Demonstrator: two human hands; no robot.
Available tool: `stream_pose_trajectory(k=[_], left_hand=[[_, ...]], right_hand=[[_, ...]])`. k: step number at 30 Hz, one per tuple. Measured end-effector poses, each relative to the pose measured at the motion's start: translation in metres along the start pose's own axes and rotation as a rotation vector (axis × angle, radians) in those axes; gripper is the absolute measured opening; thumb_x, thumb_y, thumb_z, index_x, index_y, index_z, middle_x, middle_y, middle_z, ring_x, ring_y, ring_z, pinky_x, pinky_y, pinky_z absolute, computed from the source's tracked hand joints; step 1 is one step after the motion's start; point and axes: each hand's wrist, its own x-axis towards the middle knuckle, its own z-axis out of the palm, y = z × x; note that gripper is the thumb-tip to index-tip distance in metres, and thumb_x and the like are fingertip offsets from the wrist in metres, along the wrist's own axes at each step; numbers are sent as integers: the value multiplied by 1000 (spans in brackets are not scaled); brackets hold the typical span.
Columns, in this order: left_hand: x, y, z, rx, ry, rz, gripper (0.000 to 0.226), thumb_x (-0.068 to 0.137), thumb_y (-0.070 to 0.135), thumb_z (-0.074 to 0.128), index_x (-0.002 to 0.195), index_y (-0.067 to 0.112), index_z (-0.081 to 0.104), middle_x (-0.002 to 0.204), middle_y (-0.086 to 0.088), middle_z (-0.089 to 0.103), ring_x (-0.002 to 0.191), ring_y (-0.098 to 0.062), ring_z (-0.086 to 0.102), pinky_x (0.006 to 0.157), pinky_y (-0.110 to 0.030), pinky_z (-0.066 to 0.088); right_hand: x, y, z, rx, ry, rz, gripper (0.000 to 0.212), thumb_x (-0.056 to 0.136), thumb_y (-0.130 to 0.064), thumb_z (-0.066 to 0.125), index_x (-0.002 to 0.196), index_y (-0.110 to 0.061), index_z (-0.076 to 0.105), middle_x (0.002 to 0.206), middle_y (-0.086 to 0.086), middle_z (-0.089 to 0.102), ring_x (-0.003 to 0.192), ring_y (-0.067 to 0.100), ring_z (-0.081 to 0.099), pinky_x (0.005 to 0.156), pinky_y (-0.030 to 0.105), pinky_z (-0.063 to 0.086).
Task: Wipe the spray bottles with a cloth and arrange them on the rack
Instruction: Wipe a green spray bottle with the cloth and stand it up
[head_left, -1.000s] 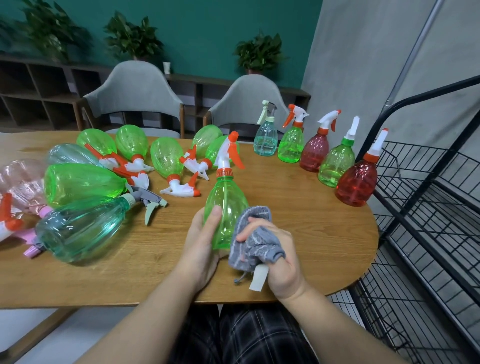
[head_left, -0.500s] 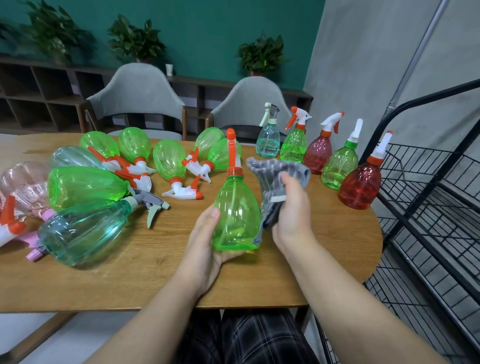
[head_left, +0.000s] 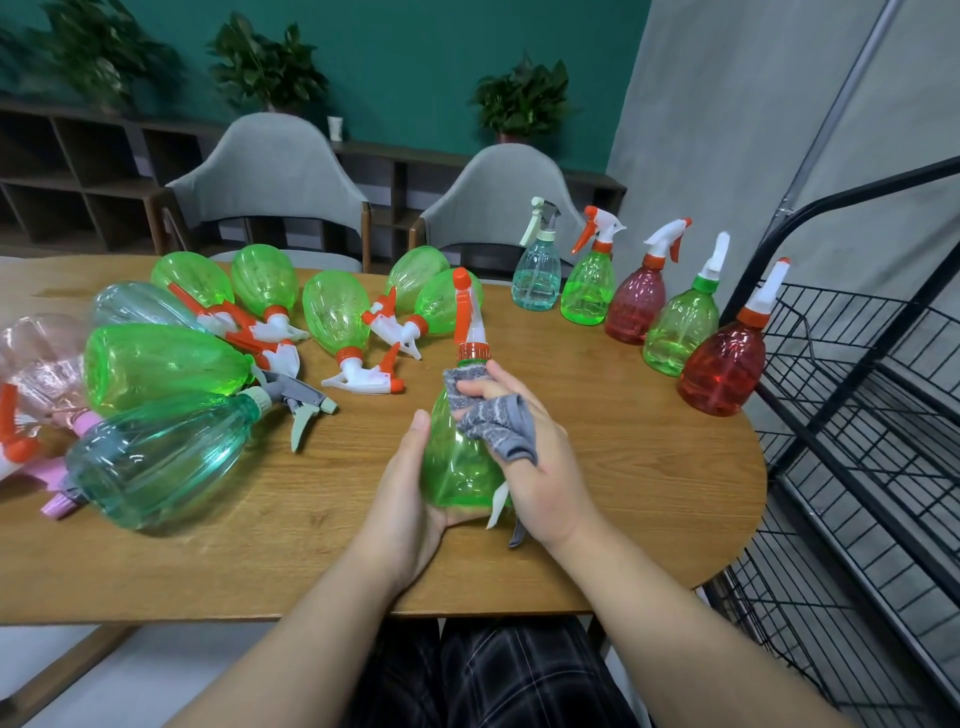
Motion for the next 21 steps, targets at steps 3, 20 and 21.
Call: stream_pose_trajectory(k=[3,20,21], left_hand=[[0,0,0,-1,-19,11,64,87,55,38,138,19,51,130,-11,64,119,-28,62,89,-55,54],[4,-3,-2,21,159,22,98,60,54,86,135,5,45,118,-20,67,96,-31,71,72,-51,59],[4,-3,-2,11,154,13,97,60,52,85,135,4,45,118,-21,67,95,-32,71,72,-52,59]], right_hand=[[-5,0,-1,-2,-7,-37,43,78,-33,46,117,-29,65,142,-3,49,139,2,32,114,31,25],[-15,-20,-16,1043,313,378,32,70,-30,49,49,-8,58,54,11,58,61,23,60,76,33,48],[-8,-20,-22,1190,433,494,32,78,-26,45,59,-7,61,63,14,62,68,26,63,80,38,48]])
